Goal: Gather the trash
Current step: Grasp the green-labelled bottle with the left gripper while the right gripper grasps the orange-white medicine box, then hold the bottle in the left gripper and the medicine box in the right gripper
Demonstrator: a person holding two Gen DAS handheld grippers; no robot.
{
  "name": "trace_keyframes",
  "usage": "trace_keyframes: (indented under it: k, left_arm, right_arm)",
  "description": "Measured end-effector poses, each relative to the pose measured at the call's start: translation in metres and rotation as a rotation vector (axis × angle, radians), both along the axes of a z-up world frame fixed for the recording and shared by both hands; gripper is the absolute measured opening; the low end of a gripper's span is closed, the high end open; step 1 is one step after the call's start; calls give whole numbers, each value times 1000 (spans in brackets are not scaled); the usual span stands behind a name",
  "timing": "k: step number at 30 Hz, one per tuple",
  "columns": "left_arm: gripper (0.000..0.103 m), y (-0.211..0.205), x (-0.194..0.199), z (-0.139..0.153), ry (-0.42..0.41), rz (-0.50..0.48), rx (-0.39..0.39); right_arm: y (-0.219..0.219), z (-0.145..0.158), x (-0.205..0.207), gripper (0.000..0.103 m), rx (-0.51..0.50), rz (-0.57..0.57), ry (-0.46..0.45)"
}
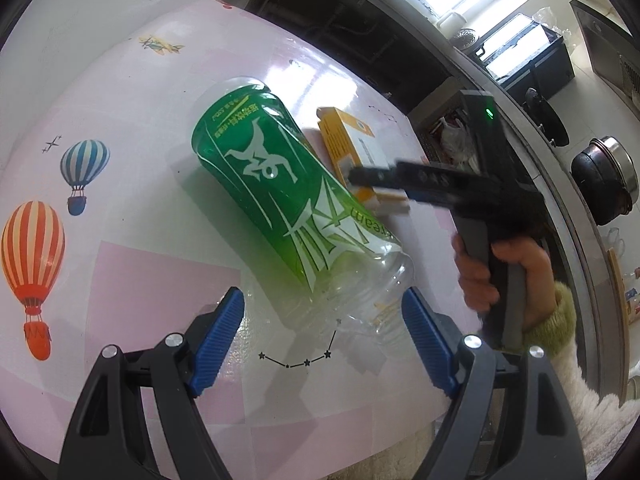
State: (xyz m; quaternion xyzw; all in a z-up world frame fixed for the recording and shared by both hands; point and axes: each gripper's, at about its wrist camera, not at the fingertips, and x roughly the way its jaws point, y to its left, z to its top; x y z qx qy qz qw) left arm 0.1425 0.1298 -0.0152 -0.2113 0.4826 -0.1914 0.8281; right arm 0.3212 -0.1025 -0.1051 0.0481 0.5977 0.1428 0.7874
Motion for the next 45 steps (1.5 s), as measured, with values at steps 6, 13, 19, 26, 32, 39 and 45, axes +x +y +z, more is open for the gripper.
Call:
trace_keyframes:
  k: [6, 13, 19, 26, 32, 39, 45]
  left_arm:
    - [79, 12, -1, -1, 6, 34, -10]
    - [79, 18, -4, 2, 7, 58, 17]
    - [80, 12, -4, -1, 31, 92, 106]
    - [79, 3, -2, -6, 54, 120, 167]
    - [76, -3, -6, -4, 51, 59, 224]
    - [77, -11, -20, -1, 60, -4, 277]
    - [77, -18, -17, 0, 42, 2, 316]
  right_arm:
    - [5, 16, -65, 67, 43, -2, 24]
    - [9, 32, -110, 67, 114, 7, 11]
    - [-11, 37, -117, 67, 31, -52, -38]
    - [-22, 33, -124, 67, 9, -74, -39]
    - [-18, 29, -133, 67, -32, -63, -45]
    - [-12, 22, -141, 72, -93, -25, -50]
    - [-17, 24, -139, 76, -85, -36, -45]
